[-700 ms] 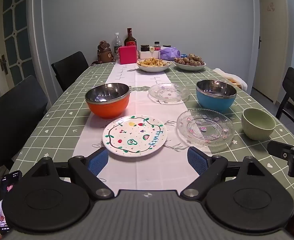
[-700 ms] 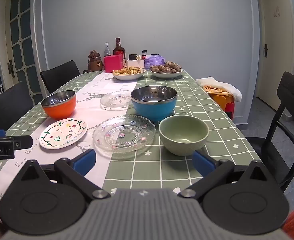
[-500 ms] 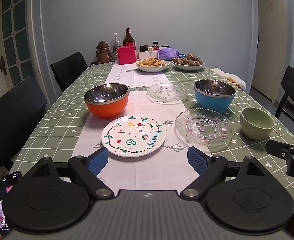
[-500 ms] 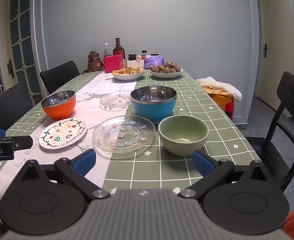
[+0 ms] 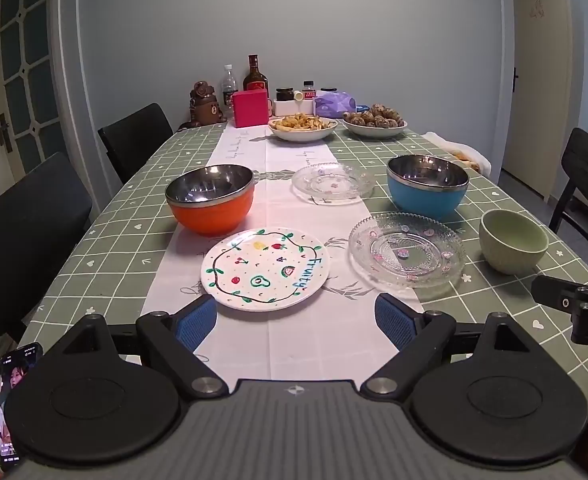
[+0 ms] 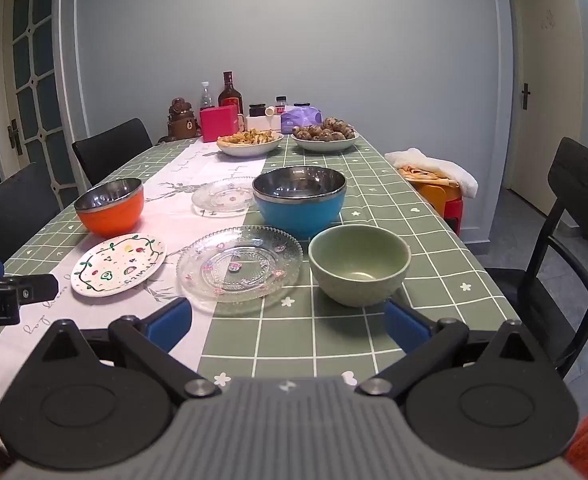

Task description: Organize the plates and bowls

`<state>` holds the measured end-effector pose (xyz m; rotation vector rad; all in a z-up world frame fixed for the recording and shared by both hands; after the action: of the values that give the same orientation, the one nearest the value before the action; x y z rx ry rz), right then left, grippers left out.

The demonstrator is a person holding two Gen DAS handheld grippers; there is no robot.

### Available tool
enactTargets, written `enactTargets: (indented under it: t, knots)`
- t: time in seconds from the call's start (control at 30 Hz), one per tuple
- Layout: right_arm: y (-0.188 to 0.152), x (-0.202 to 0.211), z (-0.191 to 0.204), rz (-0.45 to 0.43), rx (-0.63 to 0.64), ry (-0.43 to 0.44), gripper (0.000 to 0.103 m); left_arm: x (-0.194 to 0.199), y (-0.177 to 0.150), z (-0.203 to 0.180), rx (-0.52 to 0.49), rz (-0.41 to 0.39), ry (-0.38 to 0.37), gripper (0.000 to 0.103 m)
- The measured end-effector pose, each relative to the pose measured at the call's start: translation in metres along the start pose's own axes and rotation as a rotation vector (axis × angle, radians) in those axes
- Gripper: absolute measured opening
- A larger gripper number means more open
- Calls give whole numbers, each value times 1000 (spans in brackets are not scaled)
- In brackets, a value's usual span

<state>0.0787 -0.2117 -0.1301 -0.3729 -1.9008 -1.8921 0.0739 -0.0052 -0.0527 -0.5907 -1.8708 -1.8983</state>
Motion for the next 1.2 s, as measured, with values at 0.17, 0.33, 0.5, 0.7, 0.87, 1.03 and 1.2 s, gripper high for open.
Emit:
enactTargets:
  t: [0.17, 0.33, 0.5, 0.7, 0.87, 1.03, 1.2]
  knots:
    - [-1, -2, 0, -2, -2, -2, 100, 1, 0, 1, 0, 1, 0, 103]
    - [-1, -2, -1, 2, -5, 0, 100, 0, -1, 1, -2, 4, 1, 103]
    - [-2, -2, 0, 6, -1, -2, 100, 0, -2, 2, -9, 5, 6, 103]
    - [-2, -4, 1, 10, 5, -3, 100, 0, -2, 2, -10, 7, 7, 103]
    - [-3, -5, 2, 14, 9, -5, 100, 0, -2, 2, -10, 6, 6, 103]
    - [-3, -6, 2, 18, 11, -7, 100, 0, -2, 2, -10, 6, 7, 103]
    - [-3, -7, 2, 19, 11, -8, 100, -1, -2, 2, -10, 6, 7, 103]
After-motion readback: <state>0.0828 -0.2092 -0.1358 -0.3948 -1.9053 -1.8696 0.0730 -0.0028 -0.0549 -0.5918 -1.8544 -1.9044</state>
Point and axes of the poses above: each gripper's, at about its wrist camera, not at the fingertips, and x roughly against the way its jaws point, z to its left, y to its top, the point moved 9 cm from there along -x, roughly the way its jaws point, and after that the axes turned 4 degrees about x, right-handed, at the moved point
